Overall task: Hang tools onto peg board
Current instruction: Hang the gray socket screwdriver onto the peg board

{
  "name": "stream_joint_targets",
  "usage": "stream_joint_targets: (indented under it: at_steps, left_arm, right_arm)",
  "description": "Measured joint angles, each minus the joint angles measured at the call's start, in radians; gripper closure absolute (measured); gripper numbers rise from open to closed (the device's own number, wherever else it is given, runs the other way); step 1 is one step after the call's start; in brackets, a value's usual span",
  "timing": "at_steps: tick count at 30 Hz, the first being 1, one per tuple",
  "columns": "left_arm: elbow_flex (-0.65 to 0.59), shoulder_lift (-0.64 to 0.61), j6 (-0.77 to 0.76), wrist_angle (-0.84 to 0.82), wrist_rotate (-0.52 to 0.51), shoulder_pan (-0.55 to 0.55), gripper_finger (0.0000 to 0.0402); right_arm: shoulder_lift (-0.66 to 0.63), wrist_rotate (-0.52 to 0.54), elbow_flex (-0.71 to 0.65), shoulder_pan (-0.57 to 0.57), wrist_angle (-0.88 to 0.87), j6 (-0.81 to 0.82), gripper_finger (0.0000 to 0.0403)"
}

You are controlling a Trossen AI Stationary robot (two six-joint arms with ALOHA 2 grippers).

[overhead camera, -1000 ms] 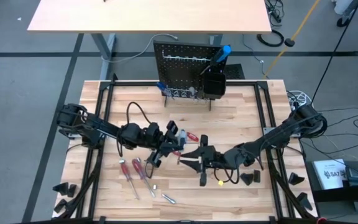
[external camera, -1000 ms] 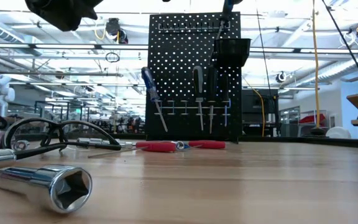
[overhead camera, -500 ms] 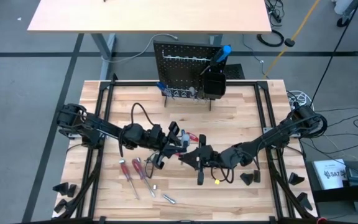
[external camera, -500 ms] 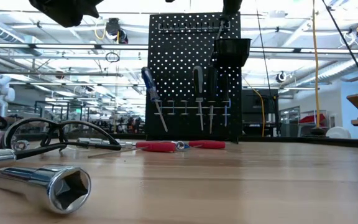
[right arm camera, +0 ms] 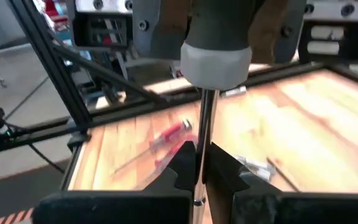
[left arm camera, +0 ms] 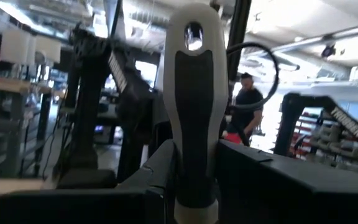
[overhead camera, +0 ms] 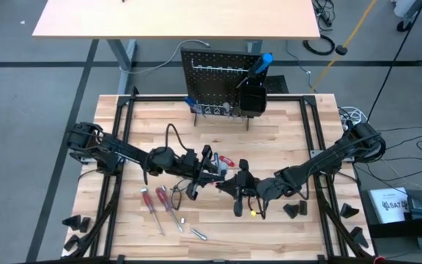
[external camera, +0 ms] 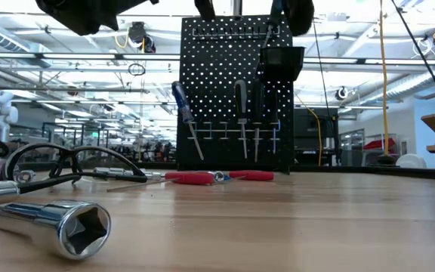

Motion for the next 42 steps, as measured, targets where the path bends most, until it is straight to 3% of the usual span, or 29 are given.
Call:
stream_joint_targets:
  at_steps: [19,26,31,36,42]
  left_arm:
    - [0.000,-0.002,-0.001,-0.215,0.006,0.001,0.0316]
    - [0.000,-0.002,-0.004,-0.205,0.001,0.002,0.0316]
    - [0.000,-0.008,0.004,-0.226,-0.041,0.007,0.0316]
    - [0.001,-0.068,0.042,-0.280,-0.172,0.036,0.0316]
    - [0.002,-0.131,0.152,-0.303,-0.576,0.074,0.0316]
  right_arm:
    - [-0.009,-0.104,0.000,0.012,-0.231,0.201,0.0393]
    - [-0.012,-0.109,0.000,-0.001,-0.218,0.151,0.0304]
    - [-0.083,-0.099,-0.001,-0.002,-0.287,0.123,0.0250]
    - [-0.180,0.055,-0.001,0.041,-0.483,0.213,0.0230]
    - [-0.236,0.325,-0.001,0.119,-0.783,0.453,0.0232]
